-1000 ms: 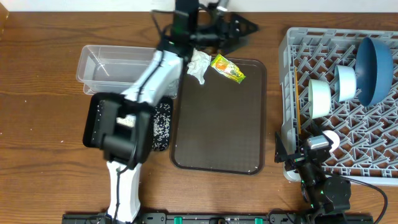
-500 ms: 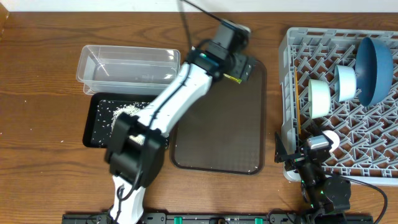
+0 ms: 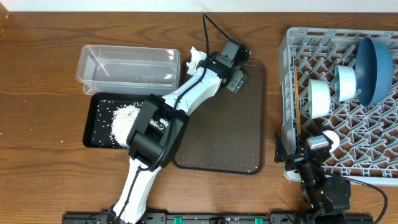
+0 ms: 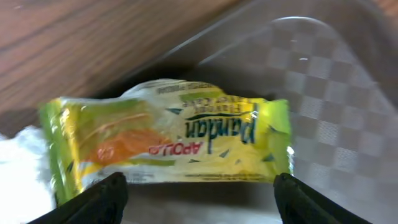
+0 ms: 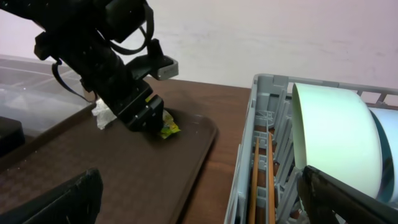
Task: Sort waste into correct bins and load items into the dishwasher rack
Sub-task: 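Move left gripper to the yellow-green snack wrapper and grasp it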
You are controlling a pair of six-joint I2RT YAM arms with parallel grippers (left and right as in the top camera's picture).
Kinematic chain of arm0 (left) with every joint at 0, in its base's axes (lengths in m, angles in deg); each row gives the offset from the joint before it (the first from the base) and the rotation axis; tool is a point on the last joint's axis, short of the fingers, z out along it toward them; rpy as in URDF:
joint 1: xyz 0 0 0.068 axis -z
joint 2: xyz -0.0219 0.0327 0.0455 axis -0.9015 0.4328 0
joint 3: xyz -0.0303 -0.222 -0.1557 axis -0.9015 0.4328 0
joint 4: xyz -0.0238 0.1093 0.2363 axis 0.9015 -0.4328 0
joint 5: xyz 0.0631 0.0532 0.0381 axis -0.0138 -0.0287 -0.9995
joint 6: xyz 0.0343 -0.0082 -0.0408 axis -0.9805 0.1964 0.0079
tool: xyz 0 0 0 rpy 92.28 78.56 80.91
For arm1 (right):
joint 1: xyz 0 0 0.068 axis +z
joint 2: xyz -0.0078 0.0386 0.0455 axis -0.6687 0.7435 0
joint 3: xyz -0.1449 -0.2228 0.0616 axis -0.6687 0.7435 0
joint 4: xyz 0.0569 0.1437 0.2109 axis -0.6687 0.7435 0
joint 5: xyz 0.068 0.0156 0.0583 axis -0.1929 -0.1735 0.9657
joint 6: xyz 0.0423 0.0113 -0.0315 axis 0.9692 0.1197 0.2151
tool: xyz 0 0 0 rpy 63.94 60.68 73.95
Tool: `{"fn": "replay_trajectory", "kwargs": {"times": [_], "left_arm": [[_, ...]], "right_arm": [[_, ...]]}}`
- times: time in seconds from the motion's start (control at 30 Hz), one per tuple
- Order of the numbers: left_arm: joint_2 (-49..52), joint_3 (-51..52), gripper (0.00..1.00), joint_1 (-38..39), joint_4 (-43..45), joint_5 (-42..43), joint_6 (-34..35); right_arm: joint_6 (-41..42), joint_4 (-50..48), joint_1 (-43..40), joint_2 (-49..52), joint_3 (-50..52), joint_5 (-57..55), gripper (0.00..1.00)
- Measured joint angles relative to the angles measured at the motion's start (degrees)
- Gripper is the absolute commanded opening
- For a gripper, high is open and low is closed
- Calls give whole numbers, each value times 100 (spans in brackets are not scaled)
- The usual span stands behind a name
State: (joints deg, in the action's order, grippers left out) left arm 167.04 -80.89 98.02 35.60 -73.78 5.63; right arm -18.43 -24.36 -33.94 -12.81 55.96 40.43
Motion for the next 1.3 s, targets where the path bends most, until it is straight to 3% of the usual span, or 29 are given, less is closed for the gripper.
{"fn": "replay_trajectory", "kwargs": {"times": [0.37,0.53,0.6,0.67,0.77,1.1,1.3], "left_arm": [[282,0,68,114,120,356,-15],[284,0,44,111,190,396,-96],[295,0,43,111,264,393,-195],[297,0,45,111,299,396,-240],[297,0,61,111,273,396,-313],[-57,0,82,111,177,192,-289],[-249,0,83,42,431,-227,-295]], "right_arm": [[0,0,0,0,0,-2,99],[0,0,0,0,0,0,99],[0,0,0,0,0,0,99],[2,0,0,0,0,0,99],[0,0,0,0,0,0,99],[2,0,0,0,0,-2,99],[0,0,-2,0,0,0,99]]}}
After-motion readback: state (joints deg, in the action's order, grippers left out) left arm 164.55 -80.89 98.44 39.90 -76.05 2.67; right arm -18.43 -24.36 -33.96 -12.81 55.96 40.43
